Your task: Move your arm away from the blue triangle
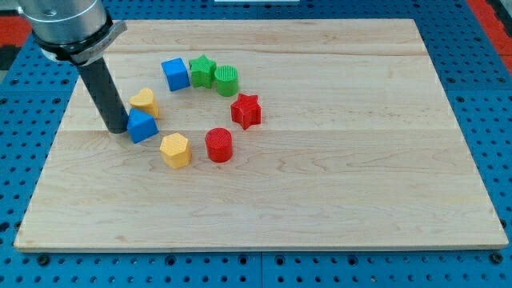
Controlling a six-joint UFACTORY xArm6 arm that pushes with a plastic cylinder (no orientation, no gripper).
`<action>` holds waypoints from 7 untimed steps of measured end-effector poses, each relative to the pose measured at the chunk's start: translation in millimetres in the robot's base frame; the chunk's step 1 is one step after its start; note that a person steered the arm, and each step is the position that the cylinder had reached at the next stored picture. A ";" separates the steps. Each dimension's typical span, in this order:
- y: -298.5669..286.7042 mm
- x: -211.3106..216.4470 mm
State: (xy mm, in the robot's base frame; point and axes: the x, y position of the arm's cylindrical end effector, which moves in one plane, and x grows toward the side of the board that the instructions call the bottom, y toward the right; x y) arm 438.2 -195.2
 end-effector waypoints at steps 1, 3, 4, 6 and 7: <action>6.0 0.3; -35.0 15.7; -87.4 -4.8; -108.8 -25.9; -77.3 -79.2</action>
State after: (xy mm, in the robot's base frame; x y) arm 359.0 -272.6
